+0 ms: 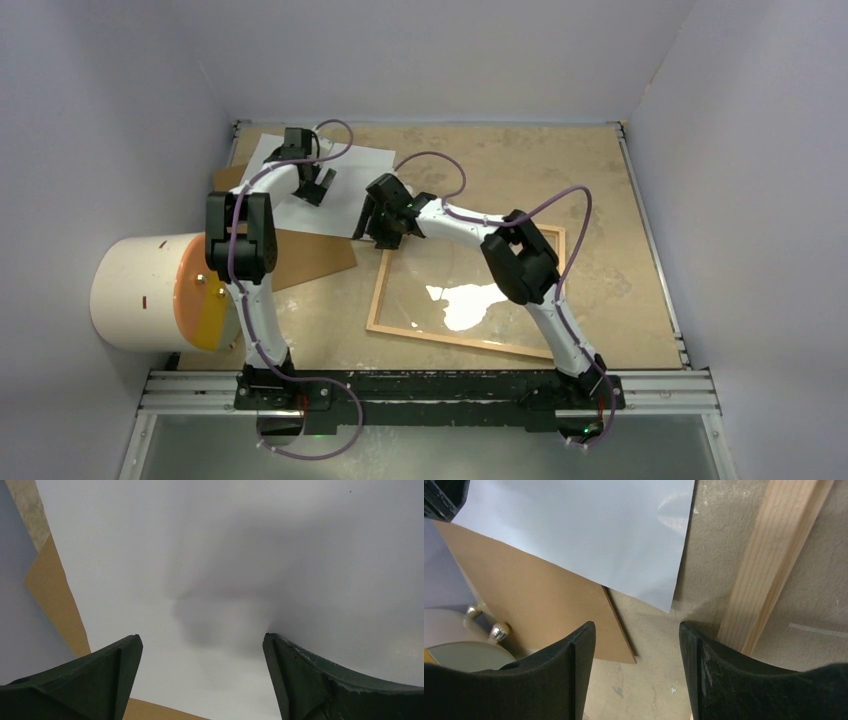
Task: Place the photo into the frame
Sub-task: Adjust the photo frame item on the photo frame.
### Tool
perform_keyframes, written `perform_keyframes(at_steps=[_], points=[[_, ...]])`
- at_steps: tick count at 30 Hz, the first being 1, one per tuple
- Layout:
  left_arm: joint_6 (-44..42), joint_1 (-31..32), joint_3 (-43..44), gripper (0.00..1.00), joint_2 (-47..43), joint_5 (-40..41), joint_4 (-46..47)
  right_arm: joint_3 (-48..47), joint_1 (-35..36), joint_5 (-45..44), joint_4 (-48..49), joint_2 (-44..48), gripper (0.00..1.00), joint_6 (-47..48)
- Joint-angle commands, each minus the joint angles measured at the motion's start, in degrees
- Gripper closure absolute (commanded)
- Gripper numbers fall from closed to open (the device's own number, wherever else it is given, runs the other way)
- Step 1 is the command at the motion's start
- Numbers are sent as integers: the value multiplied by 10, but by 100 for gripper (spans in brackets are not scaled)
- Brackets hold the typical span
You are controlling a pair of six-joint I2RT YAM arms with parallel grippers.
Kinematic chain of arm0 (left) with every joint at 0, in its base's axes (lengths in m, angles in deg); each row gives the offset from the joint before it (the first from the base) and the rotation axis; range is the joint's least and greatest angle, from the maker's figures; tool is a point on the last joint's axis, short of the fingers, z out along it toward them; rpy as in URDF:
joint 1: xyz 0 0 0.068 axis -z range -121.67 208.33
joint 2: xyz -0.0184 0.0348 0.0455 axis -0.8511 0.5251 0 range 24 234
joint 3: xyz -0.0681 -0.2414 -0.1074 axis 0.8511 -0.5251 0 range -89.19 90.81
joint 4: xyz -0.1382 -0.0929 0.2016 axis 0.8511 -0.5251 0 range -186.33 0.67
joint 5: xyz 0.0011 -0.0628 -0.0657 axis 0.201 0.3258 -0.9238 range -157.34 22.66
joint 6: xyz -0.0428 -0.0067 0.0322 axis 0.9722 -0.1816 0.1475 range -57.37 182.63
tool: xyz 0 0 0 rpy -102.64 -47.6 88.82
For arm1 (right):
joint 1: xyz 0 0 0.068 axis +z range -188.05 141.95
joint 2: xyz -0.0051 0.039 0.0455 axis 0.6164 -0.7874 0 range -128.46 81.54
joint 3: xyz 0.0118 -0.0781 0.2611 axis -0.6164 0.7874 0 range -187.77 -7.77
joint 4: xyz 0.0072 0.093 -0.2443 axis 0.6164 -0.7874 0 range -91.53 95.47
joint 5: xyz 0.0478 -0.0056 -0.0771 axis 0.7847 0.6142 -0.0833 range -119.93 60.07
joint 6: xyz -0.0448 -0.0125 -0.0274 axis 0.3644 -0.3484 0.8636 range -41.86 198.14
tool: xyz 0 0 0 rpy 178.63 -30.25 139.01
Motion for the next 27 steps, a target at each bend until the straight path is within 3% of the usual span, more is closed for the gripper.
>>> perform_keyframes(at_steps=[1,12,18,27], points=[[-1,-3,-29,0,20,-31,-33,-1,1,-56,-28,-12,36,-27],[-8,-3,-34,0,19,-38,-35,61,-1,-46,142,-1,45,-155],[-14,-3,-44,0,16,-39,-32,103,-1,-87,206,32,50,-185],[-17,-3,-45,0,13,-44,-35,241,-1,-119,353,111,51,-237]])
